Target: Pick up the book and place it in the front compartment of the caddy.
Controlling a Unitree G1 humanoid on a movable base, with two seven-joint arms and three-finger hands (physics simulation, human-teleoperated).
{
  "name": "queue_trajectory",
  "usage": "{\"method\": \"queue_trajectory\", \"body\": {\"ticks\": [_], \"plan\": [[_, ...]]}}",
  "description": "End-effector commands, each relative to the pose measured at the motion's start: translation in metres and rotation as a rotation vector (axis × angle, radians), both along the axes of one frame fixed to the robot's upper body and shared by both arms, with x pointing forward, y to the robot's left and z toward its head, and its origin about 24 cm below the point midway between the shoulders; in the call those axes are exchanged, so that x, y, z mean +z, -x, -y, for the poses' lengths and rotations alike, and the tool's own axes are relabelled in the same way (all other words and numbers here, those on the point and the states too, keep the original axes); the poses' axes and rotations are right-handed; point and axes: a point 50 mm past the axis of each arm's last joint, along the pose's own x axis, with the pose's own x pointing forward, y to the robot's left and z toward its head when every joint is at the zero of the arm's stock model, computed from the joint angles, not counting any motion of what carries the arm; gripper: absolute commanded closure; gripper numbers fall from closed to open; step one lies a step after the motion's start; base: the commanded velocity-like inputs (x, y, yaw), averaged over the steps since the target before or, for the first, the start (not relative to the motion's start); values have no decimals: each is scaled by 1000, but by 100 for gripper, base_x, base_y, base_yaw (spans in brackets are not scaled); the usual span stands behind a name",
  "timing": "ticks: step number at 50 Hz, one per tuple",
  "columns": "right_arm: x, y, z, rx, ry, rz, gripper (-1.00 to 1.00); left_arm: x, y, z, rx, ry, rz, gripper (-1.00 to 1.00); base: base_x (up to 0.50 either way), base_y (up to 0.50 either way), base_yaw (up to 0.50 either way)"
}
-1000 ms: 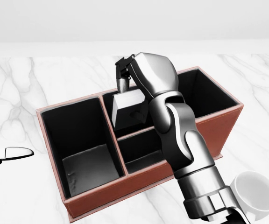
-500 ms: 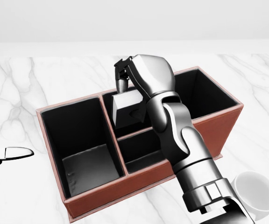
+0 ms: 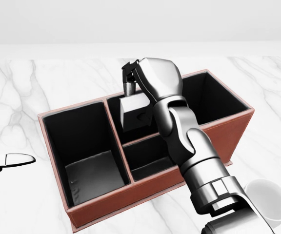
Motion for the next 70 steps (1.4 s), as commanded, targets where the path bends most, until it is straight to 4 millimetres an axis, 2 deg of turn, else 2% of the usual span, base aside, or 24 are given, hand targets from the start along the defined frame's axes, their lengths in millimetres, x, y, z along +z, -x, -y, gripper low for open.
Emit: {"method": "queue_trajectory", "body": {"ticks": [1,19,54,70], "plan": [[3,-5,2,-43,-25,51,100,-1,-1,0,0,2,-5,-100,0,0,0],[-16,-12,11,-125,-5,34,100,0,0,0,0,1,2,-100,0,0,0],[-16,-5,-11,-71,10,71,100,0,-1,-2,2,5,-2,-100,0,0,0],[-17,-6,-9,-87,18,88,100,-1,-1,-2,2,5,-4,-100,0,0,0]]}}
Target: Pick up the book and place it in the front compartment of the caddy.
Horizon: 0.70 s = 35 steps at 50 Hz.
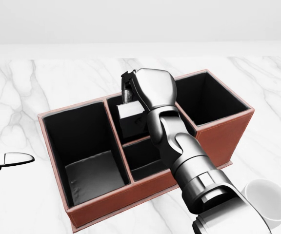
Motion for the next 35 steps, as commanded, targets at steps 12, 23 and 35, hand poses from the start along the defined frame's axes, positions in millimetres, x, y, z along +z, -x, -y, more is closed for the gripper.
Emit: {"method": "queue_trajectory", "body": {"ticks": [12,23,35], "plan": [[3,-1,1,-17,46,57,100,0,0,0,0,0,0,-100,0,0,0],[-2,1,-3,-6,63,45,100,0,0,0,1,0,2,-100,0,0,0],[1,2,-10,12,61,58,100,3,1,-1,1,-1,15,-100,0,0,0]]}}
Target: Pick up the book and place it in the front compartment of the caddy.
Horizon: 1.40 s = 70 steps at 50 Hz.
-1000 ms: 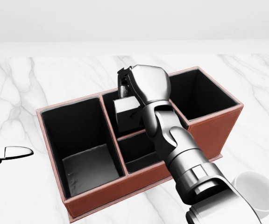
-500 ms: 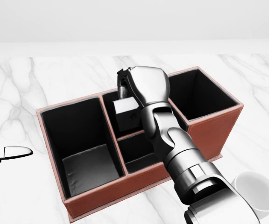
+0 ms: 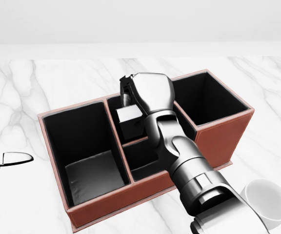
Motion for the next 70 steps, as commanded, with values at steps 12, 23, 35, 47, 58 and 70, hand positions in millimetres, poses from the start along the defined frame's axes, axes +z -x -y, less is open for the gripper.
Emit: {"method": "queue_trajectory", "body": {"ticks": [12,23,35,47,58,70], "plan": [[4,0,-6,19,45,24,100,-1,0,-1,2,3,-3,-100,0,0,0],[-3,1,-5,19,80,5,100,1,0,-1,1,1,4,-100,0,0,0],[-6,1,-5,18,88,-5,76,2,1,-1,1,0,7,-100,0,0,0],[-5,1,-4,17,92,1,-100,1,0,-1,1,-1,6,-100,0,0,0],[-3,1,-5,20,90,12,-100,1,0,0,1,-1,2,-100,0,0,0],[12,2,-1,12,14,78,-100,-2,-1,0,2,3,-8,-100,0,0,0]]}}
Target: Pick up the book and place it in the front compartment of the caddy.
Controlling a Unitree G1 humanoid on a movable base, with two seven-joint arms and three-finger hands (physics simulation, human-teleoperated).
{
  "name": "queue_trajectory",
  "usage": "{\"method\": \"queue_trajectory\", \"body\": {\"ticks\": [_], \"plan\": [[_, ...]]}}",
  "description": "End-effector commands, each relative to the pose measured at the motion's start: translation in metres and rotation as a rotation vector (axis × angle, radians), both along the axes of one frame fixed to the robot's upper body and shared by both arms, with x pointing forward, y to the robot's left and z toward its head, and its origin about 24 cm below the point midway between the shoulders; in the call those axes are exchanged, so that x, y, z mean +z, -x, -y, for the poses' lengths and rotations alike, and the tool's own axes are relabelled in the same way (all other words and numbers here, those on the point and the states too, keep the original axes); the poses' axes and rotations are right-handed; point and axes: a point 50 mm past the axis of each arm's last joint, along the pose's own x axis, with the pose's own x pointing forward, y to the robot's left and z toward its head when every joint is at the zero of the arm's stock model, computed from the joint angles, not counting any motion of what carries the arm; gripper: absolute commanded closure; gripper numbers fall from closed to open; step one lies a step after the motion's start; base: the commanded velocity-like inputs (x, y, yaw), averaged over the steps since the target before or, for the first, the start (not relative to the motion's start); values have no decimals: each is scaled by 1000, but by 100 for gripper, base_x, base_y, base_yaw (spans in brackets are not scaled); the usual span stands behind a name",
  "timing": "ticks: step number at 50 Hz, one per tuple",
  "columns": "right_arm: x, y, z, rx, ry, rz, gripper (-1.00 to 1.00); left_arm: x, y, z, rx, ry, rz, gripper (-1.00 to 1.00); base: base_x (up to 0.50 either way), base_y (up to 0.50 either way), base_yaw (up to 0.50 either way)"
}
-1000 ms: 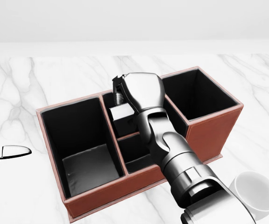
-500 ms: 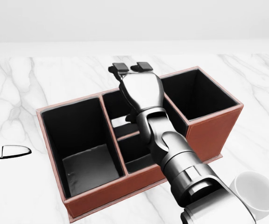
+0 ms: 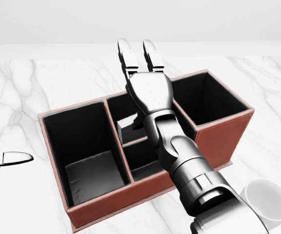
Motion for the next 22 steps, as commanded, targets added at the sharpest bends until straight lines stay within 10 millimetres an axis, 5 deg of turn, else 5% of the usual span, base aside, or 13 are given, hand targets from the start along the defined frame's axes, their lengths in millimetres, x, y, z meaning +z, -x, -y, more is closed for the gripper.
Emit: {"method": "queue_trajectory", "body": {"ticks": [1,22], "plan": [[13,1,2,0,-61,57,-100,-2,-1,0,0,2,-8,-100,0,0,0],[64,25,10,109,-281,148,-100,-1,-1,-1,3,1,-4,-100,0,0,0]]}}
